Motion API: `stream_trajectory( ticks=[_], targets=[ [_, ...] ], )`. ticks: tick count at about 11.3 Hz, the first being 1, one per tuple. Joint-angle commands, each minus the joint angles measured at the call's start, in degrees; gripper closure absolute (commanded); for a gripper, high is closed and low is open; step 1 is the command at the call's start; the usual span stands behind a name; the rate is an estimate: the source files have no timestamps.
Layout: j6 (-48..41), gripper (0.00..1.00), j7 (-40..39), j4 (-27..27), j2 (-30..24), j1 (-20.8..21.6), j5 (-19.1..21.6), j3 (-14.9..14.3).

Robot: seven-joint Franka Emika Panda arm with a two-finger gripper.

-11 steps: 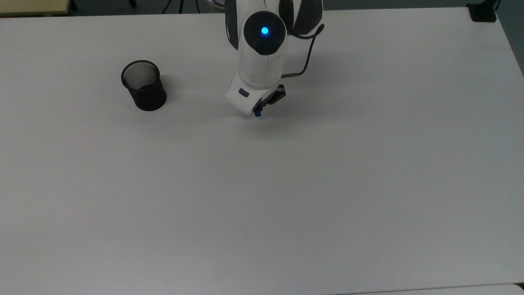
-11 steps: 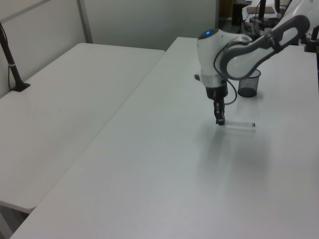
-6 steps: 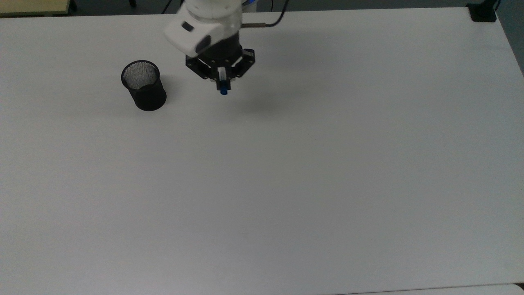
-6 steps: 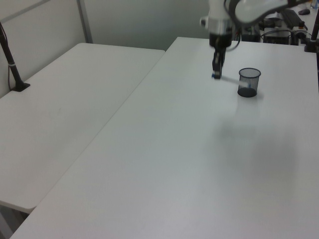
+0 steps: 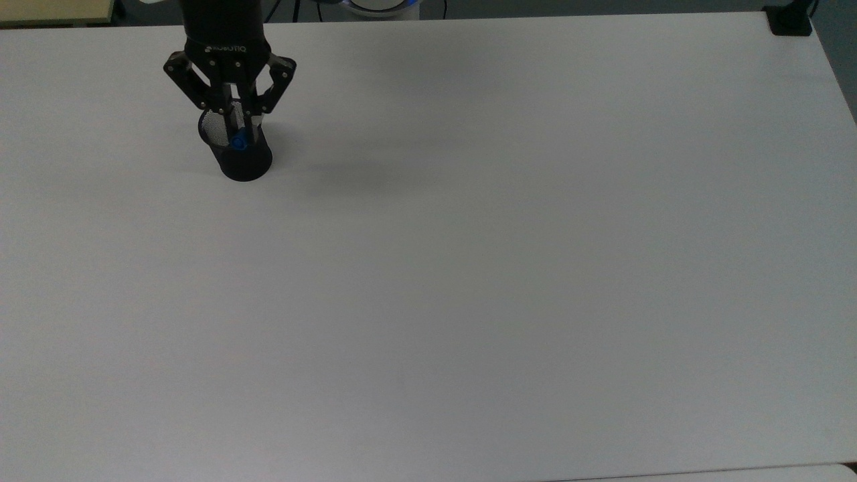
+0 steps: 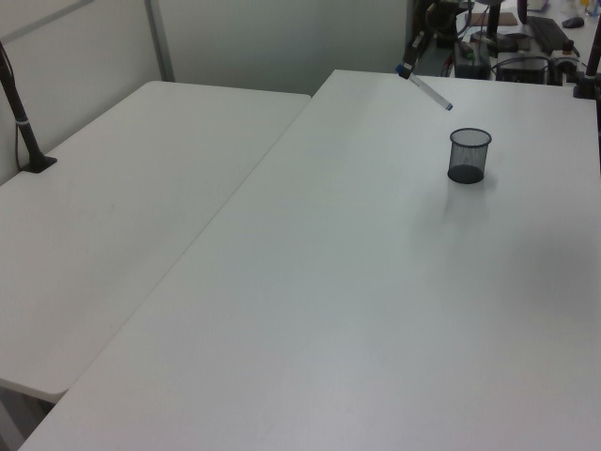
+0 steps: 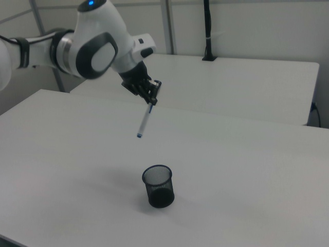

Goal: Insert the marker
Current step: 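Lift the marker and carry it over the black mesh pen cup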

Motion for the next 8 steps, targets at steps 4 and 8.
stream_trajectory(
  ticks=[4,8],
  targets=[
    [23.22,1.00,-11.22,-25.51,-15.70,-5.33,1.18,-1.07],
    [25.06,1.00,-17.04,-32.30,-19.24,-4.55,1.18,-3.80]
  ],
)
